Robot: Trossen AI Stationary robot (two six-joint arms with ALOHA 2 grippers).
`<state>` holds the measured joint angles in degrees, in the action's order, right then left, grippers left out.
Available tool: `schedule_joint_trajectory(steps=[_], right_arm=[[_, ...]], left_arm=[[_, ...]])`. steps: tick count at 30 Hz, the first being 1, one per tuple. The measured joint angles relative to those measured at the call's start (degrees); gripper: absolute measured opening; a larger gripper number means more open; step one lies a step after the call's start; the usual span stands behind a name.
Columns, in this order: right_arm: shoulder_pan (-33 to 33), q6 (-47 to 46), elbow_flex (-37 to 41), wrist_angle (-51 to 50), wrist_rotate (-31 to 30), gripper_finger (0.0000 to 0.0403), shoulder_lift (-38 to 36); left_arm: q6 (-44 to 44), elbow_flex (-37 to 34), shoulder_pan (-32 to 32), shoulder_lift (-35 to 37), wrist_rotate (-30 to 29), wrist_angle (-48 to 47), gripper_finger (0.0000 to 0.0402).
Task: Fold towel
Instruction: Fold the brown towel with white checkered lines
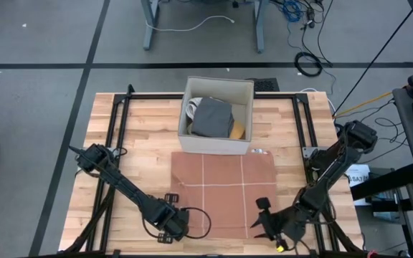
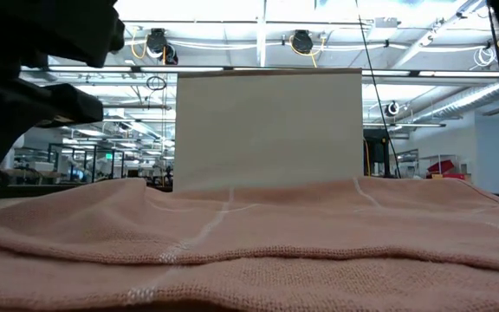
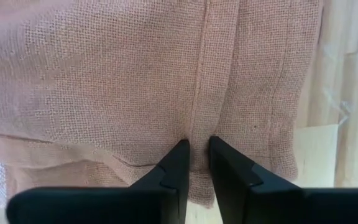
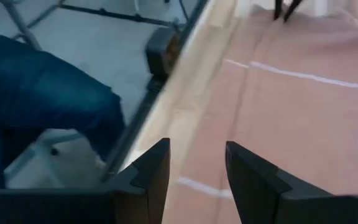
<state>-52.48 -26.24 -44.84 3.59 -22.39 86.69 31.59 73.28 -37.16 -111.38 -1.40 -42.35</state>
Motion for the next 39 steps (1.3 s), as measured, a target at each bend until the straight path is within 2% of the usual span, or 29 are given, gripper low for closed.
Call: schedule_joint_trajectory(steps=[5, 8, 13, 18, 21, 29, 34, 39], right_arm=[[3.65, 3.60, 0.00, 4.40, 1.60, 0.0141, 5.45], [5.78, 6.48, 0.00, 11.75, 3.34, 0.0141, 10.54], [8.96, 12.29, 0.00, 28.78, 7.04, 0.0141, 19.20], [11.50, 16.54, 0.00, 40.33, 7.87, 0.0141, 24.38], [13.44, 18.82, -1.39, 44.39, 11.50, 0.0141, 26.49], [16.75, 22.63, -11.57, 43.68, 20.55, 0.0141, 34.66], [18.39, 22.85, -16.73, 42.12, 22.77, 0.0141, 39.17], [20.02, 21.77, -18.44, 36.56, 22.77, 0.0141, 39.54]], left_arm=[[-1.72, -0.13, 0.88, 2.06, 0.26, 1.00, 0.0029], [-2.62, -0.05, 1.59, 3.20, -0.02, 2.25, 0.0009], [-3.39, -0.07, 2.81, 3.35, -0.06, 2.15, 0.0003], [-3.80, -0.07, 3.19, 3.35, 1.15, 2.44, 0.0002], [-4.04, -0.07, 3.70, 3.35, 2.48, 2.46, 0.0002], [-4.11, -0.07, 4.18, 3.38, 3.04, 2.52, 0.0001], [-4.13, -0.07, 4.30, 3.38, 3.63, 2.52, 0.0001], [-4.15, -0.05, 4.27, 3.38, 5.37, 2.51, 0.0001]])
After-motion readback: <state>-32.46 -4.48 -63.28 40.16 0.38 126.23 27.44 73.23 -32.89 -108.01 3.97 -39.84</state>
